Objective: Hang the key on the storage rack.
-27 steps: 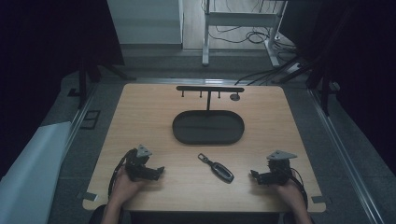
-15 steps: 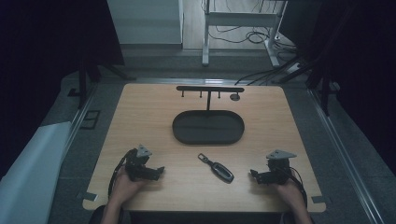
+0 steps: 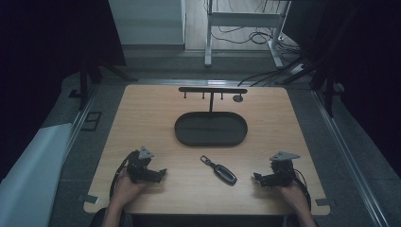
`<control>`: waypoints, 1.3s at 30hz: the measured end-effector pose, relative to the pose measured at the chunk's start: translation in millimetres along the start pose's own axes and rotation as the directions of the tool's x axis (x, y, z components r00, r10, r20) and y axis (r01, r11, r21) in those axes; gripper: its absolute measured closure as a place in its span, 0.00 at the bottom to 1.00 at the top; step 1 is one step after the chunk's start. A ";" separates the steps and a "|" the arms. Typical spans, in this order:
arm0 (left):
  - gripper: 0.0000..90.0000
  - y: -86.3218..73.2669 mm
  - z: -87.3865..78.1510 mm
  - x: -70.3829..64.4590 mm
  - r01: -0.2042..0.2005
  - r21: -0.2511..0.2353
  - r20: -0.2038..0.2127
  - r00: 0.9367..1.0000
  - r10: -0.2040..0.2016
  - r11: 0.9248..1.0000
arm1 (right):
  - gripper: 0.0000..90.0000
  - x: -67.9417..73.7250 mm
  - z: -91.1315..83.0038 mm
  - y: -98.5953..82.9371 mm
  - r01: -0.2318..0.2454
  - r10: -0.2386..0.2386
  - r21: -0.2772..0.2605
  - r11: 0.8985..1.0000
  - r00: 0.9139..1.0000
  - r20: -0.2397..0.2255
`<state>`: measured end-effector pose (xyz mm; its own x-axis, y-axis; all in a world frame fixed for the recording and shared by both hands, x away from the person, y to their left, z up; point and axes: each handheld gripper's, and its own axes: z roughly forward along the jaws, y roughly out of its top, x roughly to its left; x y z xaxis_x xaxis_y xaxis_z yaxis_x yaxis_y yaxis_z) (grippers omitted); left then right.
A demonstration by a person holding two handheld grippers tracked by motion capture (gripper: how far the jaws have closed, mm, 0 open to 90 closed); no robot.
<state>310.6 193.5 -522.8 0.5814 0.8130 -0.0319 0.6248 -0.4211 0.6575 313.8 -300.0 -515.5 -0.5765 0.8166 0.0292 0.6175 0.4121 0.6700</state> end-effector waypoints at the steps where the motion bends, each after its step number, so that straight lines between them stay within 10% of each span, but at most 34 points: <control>1: 0.00 0.0 0.0 0.0 0.000 0.000 0.000 1.000 0.000 1.000 | 0.00 0.0 0.0 0.0 0.000 0.000 0.000 1.000 1.000 0.000; 18: 0.00 0.1 0.0 0.1 -0.001 0.001 0.000 1.000 0.001 1.000 | 0.00 21.8 -10.7 14.6 0.135 -0.129 0.124 0.983 0.990 -0.051; 39: 0.00 0.3 -0.3 0.1 -0.002 0.005 0.000 1.000 0.002 1.000 | 0.02 50.5 -1.9 54.7 0.270 -0.240 0.336 0.903 0.962 -0.128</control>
<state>310.7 193.6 -522.4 0.5824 0.8123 -0.0307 0.6265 -0.4244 0.6538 317.5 -237.0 -476.0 -0.7714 0.6352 -0.0381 0.5814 0.7278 0.3637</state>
